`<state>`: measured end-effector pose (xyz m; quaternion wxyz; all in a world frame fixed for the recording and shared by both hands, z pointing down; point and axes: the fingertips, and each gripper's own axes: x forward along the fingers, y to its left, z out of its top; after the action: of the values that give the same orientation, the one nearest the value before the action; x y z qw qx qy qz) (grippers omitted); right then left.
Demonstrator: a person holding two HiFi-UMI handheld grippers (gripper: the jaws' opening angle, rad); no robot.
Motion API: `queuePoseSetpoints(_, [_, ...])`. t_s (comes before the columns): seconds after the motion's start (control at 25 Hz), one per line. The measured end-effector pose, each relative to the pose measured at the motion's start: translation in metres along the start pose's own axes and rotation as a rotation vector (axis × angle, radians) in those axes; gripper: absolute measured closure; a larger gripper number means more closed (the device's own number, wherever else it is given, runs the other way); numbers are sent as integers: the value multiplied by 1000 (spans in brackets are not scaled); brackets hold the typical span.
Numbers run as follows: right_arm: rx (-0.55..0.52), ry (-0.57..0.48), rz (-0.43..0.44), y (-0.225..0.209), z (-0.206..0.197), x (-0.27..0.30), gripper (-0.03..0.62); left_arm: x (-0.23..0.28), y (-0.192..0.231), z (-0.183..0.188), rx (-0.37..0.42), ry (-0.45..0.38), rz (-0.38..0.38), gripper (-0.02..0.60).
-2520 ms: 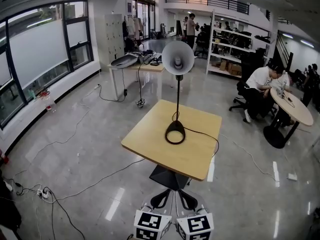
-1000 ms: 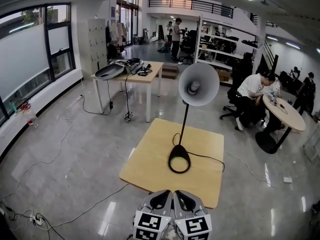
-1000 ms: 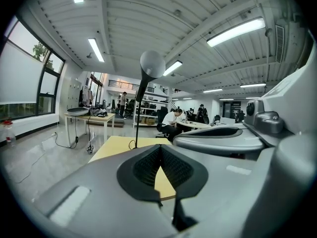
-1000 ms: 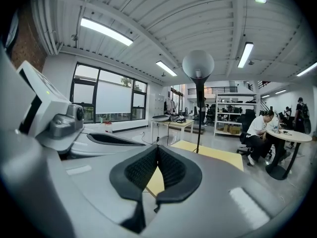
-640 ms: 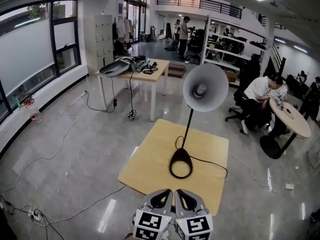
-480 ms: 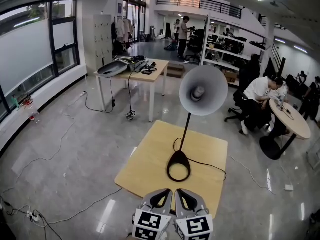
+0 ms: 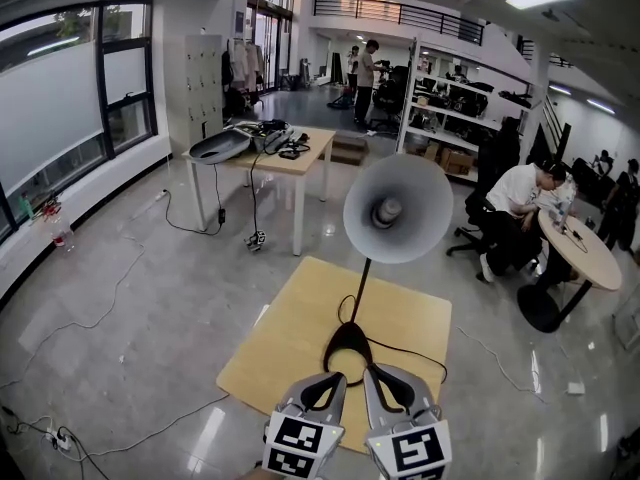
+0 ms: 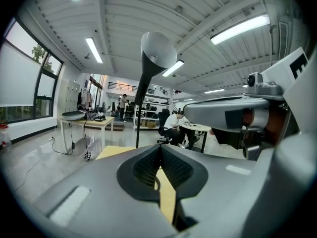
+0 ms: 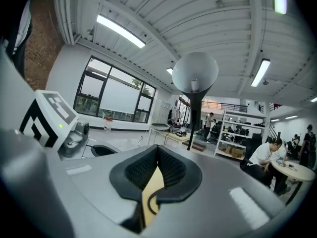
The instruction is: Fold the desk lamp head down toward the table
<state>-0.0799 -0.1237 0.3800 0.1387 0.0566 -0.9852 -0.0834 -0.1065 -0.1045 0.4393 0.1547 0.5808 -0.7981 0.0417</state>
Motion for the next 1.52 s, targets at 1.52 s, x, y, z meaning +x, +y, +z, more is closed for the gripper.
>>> queuePoseSetpoints(1.52, [-858, -250, -79, -64, 255, 17, 482, 45, 47, 73, 111, -112, 10, 568])
